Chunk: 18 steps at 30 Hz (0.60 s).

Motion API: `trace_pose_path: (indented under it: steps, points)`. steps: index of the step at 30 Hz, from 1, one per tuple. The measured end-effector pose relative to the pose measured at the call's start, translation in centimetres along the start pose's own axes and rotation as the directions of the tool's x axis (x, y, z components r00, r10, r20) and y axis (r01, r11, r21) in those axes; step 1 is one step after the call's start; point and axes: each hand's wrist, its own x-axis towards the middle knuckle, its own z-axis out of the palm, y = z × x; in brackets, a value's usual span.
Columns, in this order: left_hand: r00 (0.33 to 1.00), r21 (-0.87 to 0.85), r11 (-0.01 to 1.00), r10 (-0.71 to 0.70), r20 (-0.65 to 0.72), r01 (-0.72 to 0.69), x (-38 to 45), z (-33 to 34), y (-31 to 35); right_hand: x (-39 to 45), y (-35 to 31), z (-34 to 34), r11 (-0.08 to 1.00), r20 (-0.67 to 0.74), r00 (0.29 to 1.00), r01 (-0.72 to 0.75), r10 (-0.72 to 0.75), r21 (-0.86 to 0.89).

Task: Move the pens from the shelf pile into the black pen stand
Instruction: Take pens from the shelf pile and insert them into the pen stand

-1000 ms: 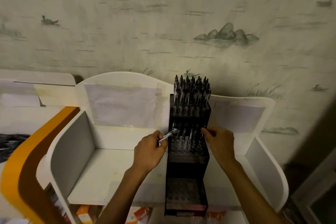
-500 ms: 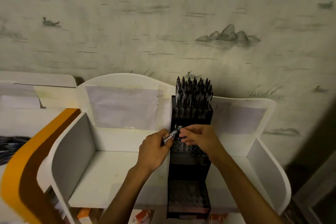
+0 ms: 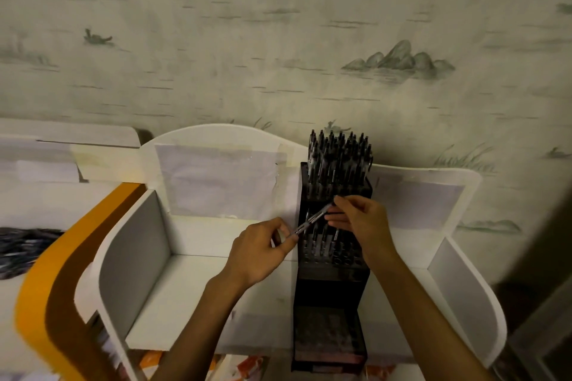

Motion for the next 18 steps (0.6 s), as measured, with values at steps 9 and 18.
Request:
trace_pose_path:
  steps: [9, 18]
  points:
    - [0.979, 0.253, 0.957, 0.175, -0.102, -0.145, 0.7, -1.2, -1.5, -0.2, 0.0, 0.7, 0.753, 0.056, 0.901, 0.393, -0.430, -0.528]
    - [0.980, 0.335, 0.934, 0.166, -0.109, -0.121, 1.0, -1.3, -1.5, -1.0, 0.1, 2.1, 0.656, 0.108, 0.858, 0.459, -0.502, -0.599]
